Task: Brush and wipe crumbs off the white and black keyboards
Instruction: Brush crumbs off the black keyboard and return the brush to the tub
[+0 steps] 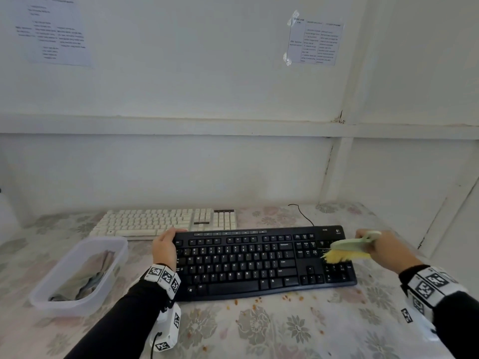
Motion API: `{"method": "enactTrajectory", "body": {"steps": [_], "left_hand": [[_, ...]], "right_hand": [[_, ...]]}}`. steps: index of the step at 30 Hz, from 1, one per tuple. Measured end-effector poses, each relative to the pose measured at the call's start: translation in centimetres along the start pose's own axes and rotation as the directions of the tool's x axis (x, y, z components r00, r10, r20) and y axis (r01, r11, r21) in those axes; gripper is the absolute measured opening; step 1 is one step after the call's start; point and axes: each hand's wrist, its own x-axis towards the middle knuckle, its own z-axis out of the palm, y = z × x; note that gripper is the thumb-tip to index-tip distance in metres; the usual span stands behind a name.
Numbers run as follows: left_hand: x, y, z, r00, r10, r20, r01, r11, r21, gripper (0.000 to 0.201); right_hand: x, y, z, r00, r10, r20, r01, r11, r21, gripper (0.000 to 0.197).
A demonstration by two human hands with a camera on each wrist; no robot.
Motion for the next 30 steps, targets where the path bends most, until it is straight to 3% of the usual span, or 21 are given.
{"method": "enactTrajectory", "body": {"steps": [5, 7, 9, 12, 17, 27, 30], "left_hand": [[0.0, -0.1, 0.0, 1.000, -0.008, -0.001, 0.008, 1.000, -0.007, 0.032], [-0.1, 0.0, 0.0, 1.000, -0.011, 0.002, 0.011, 1.000, -0.012, 0.033], [-0.1, 0.0, 0.0, 1.000, -0.012, 0.003, 0.012, 1.000, -0.018, 0.034], [-0.2, 0.1, 0.0, 1.000, -0.013, 0.003, 0.013, 1.000, -0.020, 0.034], [0.0, 0.0, -0.1, 1.000, -0.001, 0.010, 0.001, 1.000, 0.004, 0.034], [-0.1, 0.0, 0.0, 0.999, 0.033, 0.014, -0.034, 0.999, 0.027, 0.036], [-0.4, 0.2, 0.1, 0.999, 0.053, 0.009, -0.053, 0.998, 0.021, 0.036]], "right_hand": [[-0.5, -1.6, -1.7, 0.991, 0.021, -0.134, -0.019, 1.000, 0.018, 0.048], [-0.6, -3.5, -1.8, 0.982, 0.030, -0.187, -0.004, 0.990, 0.141, 0.029], [-0.7, -6.0, -1.3, 0.974, 0.049, -0.222, 0.027, 0.945, 0.327, 0.030], [-1.1, -9.7, 0.2, 0.985, 0.023, -0.172, 0.072, 0.849, 0.523, 0.045], [-2.0, -12.1, 2.2, 0.993, -0.025, -0.116, 0.087, 0.817, 0.570, 0.058], [-4.9, -10.7, 3.2, 0.993, 0.019, 0.117, -0.072, 0.880, 0.470, 0.046], [-3.7, -11.2, 1.5, 0.998, 0.057, 0.008, -0.052, 0.835, 0.548, 0.031]]}}
